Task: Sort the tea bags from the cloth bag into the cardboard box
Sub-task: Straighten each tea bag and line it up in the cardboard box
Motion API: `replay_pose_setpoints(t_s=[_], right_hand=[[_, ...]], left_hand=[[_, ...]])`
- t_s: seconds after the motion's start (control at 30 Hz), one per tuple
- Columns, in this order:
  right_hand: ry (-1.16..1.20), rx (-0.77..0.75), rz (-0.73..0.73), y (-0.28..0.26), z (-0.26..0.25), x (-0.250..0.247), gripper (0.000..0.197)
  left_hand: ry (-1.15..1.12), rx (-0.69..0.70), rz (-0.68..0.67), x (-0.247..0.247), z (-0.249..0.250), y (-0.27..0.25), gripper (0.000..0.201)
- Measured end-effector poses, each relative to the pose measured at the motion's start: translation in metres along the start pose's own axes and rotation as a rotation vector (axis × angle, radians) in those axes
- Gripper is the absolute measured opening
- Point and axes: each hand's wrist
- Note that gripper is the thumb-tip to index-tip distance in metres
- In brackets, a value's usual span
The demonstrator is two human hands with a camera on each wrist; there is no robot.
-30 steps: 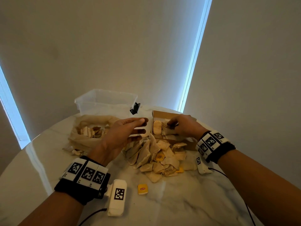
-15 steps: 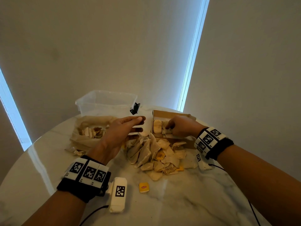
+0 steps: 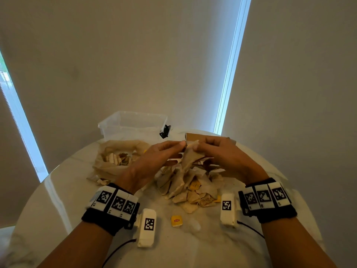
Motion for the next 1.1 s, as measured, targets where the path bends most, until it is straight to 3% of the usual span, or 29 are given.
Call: replay_pose_setpoints(t_s=[0.17, 0.33, 0.5, 0.7, 0.83, 0.97, 1.1], right_hand=[[0.385, 0.006, 0.058, 0.002, 0.015, -0.001, 0.024], [0.545, 0.023, 0.04, 0.008, 0.024, 0.004, 0.037], [0.519, 0.117, -0.089, 0.006, 0.027, 0.004, 0.055], [0.34, 0.152, -0.362, 0.0, 0.029, 0.014, 0.052], [0.368, 0.17, -0.373, -0.001, 0.031, 0.024, 0.038], [0.479, 0.163, -0.369, -0.001, 0.029, 0.028, 0.039], [0.612, 0.158, -0.336, -0.002, 0.025, 0.028, 0.038]], left_hand=[[-0.094, -0.065, -0.086, 0.004, 0.0, -0.001, 0.039], [-0.162, -0.048, 0.009, -0.001, -0.001, 0.002, 0.033], [-0.092, -0.058, -0.033, -0.007, 0.005, -0.003, 0.036], [0.025, -0.005, -0.003, -0.01, 0.009, -0.005, 0.043], [0.019, 0.055, 0.058, -0.008, 0.009, -0.006, 0.037], [-0.075, 0.082, 0.106, -0.009, 0.008, -0.003, 0.046], [-0.027, 0.131, 0.206, -0.013, 0.003, -0.001, 0.039]])
Point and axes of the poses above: each hand's wrist, its own y-axis towards the middle knuckle, its own x-axis out of the palm, z = x × y, and after that the axes turned 5 degrees about y, right-handed
